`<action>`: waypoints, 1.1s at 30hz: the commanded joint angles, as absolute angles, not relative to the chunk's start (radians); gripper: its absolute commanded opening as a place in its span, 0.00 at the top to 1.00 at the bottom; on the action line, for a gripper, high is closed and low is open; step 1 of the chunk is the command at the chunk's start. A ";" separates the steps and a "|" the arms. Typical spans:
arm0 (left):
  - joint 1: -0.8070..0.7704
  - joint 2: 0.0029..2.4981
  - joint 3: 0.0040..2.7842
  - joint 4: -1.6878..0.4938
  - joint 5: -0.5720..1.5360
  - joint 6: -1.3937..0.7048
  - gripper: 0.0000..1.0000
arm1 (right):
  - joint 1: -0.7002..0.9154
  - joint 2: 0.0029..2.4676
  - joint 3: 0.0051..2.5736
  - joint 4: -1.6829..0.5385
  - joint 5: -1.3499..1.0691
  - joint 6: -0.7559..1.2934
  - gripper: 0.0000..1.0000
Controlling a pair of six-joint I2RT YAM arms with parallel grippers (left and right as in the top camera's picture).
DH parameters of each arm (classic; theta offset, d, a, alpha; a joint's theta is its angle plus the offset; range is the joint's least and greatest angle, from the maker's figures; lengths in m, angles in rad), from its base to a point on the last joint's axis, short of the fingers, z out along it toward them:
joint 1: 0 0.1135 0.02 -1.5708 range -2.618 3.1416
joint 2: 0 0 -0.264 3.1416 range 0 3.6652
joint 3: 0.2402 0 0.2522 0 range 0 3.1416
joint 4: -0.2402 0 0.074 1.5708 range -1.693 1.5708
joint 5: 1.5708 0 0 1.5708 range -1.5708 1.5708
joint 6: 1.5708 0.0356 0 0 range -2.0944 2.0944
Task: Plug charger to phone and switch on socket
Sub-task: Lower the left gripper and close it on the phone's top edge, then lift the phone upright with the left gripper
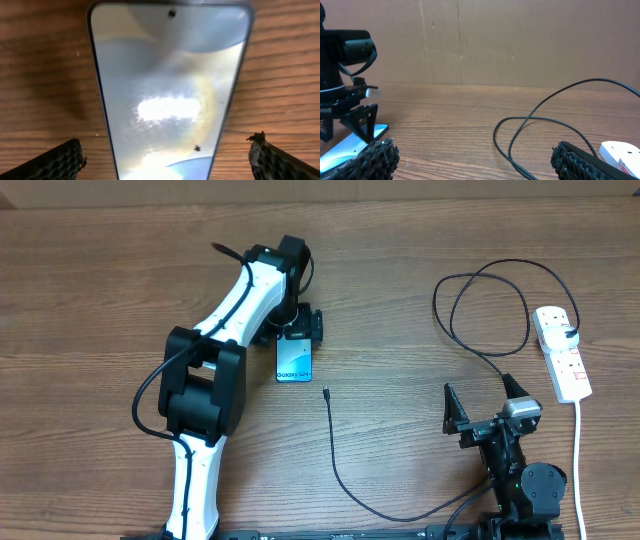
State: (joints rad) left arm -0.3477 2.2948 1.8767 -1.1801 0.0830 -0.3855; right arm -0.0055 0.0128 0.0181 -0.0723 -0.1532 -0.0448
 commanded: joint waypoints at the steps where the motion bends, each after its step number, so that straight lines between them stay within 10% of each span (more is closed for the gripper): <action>1: -0.348 2.302 1.885 -1.180 0.104 -0.366 0.00 | 0.000 0.006 0.008 -0.069 -0.159 -0.043 0.00; 18: -0.349 2.302 1.683 -0.997 0.093 -0.373 0.01 | 0.000 0.006 0.008 -0.069 -0.159 -0.043 0.00; 22: -0.349 2.302 1.639 -0.978 0.089 -0.373 0.28 | 0.000 0.006 0.008 -0.069 -0.159 -0.043 0.00; 33: -0.349 2.302 1.641 -1.048 0.040 -0.373 0.19 | 0.000 0.006 0.008 -0.069 -0.159 -0.043 0.00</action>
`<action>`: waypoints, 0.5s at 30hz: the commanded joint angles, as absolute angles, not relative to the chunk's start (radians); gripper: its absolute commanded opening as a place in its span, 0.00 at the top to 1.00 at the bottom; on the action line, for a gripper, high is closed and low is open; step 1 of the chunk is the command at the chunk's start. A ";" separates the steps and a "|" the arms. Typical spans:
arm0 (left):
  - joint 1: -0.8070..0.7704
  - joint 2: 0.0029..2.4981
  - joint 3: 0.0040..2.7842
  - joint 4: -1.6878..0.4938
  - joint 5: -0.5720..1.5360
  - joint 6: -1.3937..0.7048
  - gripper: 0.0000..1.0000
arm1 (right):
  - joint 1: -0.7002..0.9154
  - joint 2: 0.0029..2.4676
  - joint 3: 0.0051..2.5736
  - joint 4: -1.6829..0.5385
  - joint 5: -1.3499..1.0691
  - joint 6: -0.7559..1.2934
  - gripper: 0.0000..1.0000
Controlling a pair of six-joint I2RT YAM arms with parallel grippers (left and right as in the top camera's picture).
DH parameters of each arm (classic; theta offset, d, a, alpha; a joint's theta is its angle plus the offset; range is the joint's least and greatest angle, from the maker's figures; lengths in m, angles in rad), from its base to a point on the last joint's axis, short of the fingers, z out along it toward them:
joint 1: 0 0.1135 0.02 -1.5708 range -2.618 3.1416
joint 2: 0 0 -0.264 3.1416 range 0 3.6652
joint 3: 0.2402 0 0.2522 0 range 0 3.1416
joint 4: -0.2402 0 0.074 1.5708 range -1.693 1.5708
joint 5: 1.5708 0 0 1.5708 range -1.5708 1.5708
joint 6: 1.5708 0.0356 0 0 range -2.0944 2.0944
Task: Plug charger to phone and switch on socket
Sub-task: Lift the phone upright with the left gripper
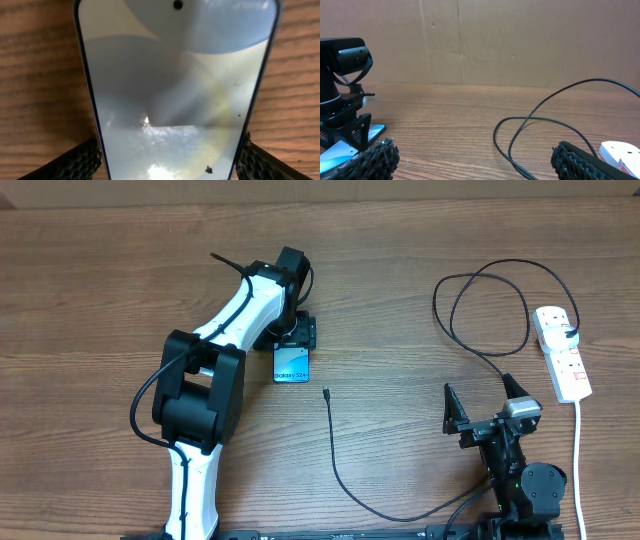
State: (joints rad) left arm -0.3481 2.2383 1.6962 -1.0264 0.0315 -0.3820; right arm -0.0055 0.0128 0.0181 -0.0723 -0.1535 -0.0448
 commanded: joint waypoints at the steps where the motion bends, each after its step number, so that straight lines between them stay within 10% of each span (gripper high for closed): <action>1: -0.349 2.302 1.641 -1.052 0.041 -0.373 0.18 | 0.000 0.006 0.008 -0.069 -0.159 -0.043 0.00; 15: -0.349 2.301 1.658 -1.034 0.041 -0.373 0.34 | 0.000 0.006 0.008 -0.069 -0.159 -0.043 0.00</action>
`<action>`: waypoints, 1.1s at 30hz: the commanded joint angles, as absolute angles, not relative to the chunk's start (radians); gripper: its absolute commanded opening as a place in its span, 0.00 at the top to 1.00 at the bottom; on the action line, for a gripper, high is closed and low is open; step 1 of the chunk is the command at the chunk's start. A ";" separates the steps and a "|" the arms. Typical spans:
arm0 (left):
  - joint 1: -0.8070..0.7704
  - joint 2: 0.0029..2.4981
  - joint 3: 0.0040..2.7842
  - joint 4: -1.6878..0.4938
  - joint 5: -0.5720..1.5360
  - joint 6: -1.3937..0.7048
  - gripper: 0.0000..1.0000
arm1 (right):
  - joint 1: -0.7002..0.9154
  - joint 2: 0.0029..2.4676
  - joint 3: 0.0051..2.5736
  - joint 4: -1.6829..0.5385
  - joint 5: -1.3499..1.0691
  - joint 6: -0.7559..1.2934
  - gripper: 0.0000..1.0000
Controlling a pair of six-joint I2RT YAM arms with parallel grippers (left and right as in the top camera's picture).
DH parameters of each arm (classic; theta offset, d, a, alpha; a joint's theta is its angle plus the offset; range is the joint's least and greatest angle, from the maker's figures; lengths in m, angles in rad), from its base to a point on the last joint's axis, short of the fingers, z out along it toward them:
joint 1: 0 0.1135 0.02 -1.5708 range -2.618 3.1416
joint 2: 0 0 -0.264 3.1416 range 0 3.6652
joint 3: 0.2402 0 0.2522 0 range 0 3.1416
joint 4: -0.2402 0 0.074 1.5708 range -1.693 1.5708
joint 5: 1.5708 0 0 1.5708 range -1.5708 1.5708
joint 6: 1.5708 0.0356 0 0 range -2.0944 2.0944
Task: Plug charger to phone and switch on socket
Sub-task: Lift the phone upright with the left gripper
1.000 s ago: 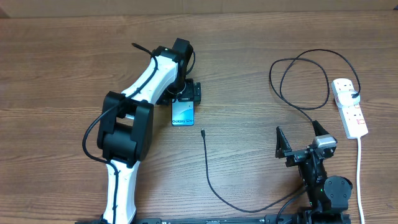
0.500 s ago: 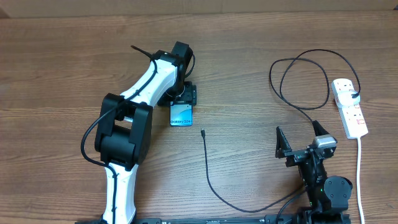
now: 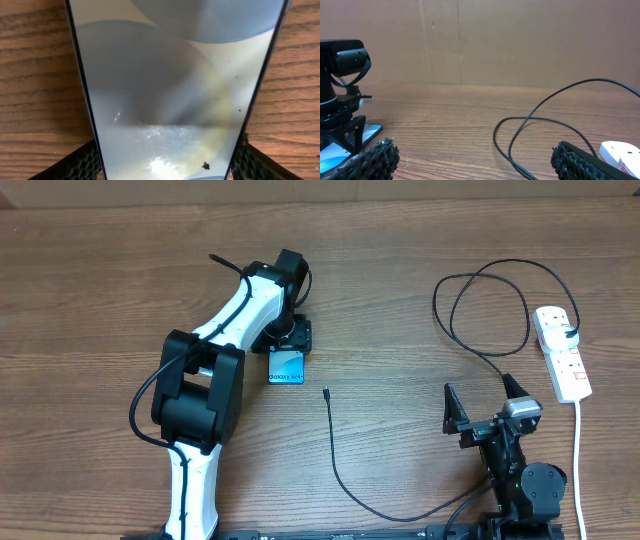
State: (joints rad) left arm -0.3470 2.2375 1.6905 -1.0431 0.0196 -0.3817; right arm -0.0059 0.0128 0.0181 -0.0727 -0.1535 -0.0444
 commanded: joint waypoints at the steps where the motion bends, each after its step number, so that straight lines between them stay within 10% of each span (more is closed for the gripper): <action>1: -0.348 2.301 1.667 -1.043 0.041 -0.373 0.36 | 0.000 0.006 0.008 -0.069 -0.159 -0.043 0.00; 33: -0.347 2.289 1.877 -1.242 0.065 -0.358 0.37 | 0.000 0.006 0.008 -0.065 -0.159 -0.043 0.00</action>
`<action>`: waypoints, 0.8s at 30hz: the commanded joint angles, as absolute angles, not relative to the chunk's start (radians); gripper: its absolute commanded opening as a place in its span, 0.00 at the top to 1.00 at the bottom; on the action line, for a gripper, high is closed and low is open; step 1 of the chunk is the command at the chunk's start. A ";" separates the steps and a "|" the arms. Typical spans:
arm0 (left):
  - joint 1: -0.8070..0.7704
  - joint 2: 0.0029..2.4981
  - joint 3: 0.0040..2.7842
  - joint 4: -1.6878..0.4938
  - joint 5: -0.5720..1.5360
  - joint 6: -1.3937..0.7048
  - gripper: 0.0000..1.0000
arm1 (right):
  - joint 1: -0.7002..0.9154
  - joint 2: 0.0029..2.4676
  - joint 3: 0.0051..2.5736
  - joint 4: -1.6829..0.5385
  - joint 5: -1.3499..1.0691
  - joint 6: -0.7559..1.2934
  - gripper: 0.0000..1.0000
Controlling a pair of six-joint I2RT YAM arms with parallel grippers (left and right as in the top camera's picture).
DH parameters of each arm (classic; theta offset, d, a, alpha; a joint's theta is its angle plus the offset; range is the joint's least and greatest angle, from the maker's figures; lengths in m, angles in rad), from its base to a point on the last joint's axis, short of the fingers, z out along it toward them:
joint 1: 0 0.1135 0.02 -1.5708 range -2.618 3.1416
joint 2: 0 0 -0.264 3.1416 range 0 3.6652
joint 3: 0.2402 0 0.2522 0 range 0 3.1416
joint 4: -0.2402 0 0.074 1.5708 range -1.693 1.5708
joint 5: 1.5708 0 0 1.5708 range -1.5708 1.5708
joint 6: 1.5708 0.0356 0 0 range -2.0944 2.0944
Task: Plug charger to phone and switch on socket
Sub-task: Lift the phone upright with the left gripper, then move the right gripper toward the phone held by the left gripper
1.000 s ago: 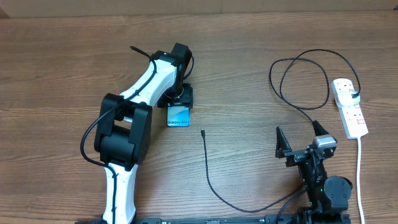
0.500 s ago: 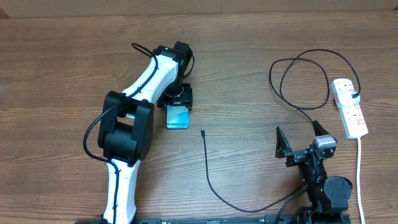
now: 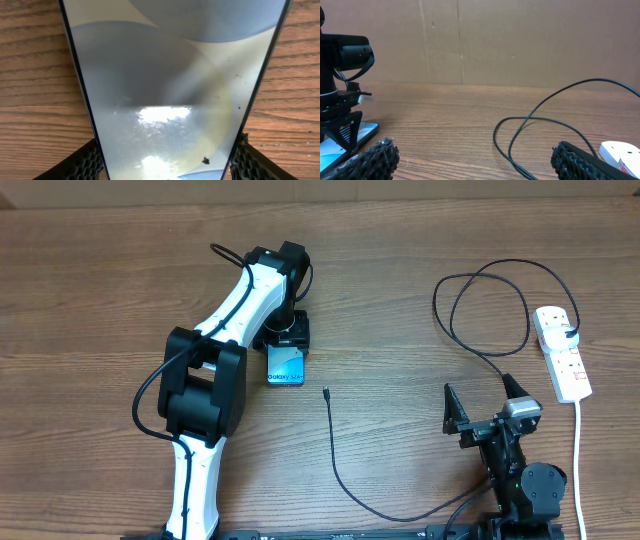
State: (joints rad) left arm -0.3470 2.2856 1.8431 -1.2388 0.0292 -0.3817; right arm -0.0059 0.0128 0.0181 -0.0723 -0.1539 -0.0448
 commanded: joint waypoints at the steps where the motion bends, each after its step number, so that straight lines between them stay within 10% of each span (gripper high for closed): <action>1: -0.346 2.289 1.877 -1.238 0.082 -0.349 0.37 | 0.000 0.006 0.008 -0.057 -0.160 -0.042 0.00; 15: -0.345 2.289 1.877 -1.201 0.227 -0.283 0.37 | -0.001 0.022 0.055 -0.033 -0.402 0.087 0.00; 24: -0.345 2.289 1.900 -1.197 0.316 -0.284 0.37 | -0.001 0.385 0.509 -0.360 -0.399 0.104 0.00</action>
State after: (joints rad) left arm -0.3470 2.2856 1.8545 -1.1965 0.2565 -0.3031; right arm -0.0059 0.2584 0.3401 -0.2977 -0.3904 0.0860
